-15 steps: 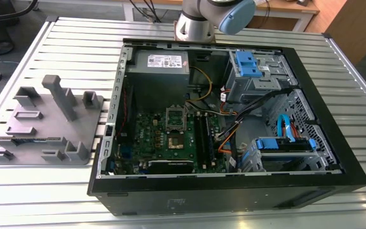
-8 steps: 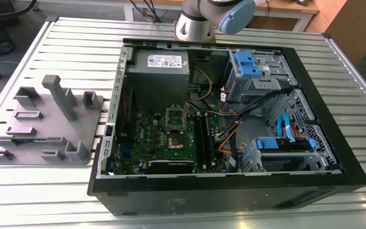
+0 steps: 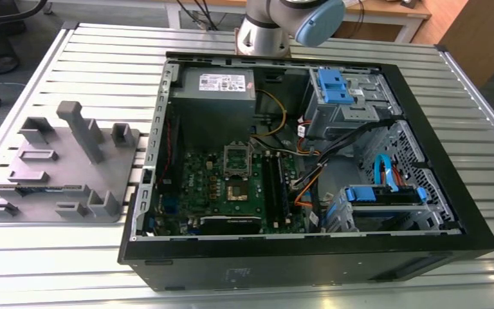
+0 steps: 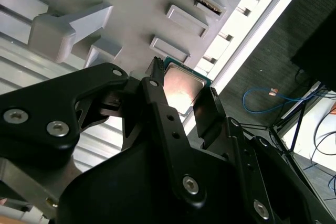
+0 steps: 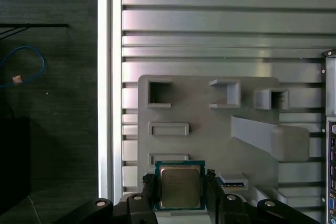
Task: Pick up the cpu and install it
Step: 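Pick up the cpu and move it towards the insertion slot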
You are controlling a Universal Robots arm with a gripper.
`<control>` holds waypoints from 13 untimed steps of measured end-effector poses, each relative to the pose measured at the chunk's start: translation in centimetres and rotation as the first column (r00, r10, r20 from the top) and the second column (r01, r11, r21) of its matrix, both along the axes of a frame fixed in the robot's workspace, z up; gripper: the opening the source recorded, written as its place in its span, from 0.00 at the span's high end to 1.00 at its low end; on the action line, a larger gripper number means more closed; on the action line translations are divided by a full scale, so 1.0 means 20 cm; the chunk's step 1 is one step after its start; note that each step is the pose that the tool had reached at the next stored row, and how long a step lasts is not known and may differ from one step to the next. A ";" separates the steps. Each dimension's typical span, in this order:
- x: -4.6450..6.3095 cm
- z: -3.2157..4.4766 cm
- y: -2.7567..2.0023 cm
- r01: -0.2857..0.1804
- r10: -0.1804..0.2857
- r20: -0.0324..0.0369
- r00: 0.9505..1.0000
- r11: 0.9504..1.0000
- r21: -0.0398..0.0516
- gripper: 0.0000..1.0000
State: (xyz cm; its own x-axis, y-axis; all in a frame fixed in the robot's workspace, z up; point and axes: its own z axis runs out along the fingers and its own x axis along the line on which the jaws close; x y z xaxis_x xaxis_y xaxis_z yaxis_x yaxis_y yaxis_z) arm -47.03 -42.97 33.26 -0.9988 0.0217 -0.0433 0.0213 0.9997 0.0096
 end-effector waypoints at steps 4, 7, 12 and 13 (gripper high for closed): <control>0.00 0.005 0.000 0.000 0.000 0.000 1.000 1.000 0.000 0.53; 0.00 0.008 0.000 0.000 0.000 0.000 1.000 1.000 0.000 0.53; 0.00 0.017 0.004 0.000 0.000 0.000 1.000 1.000 0.000 0.53; 0.00 0.017 0.004 0.000 0.000 0.000 1.000 1.000 0.000 0.53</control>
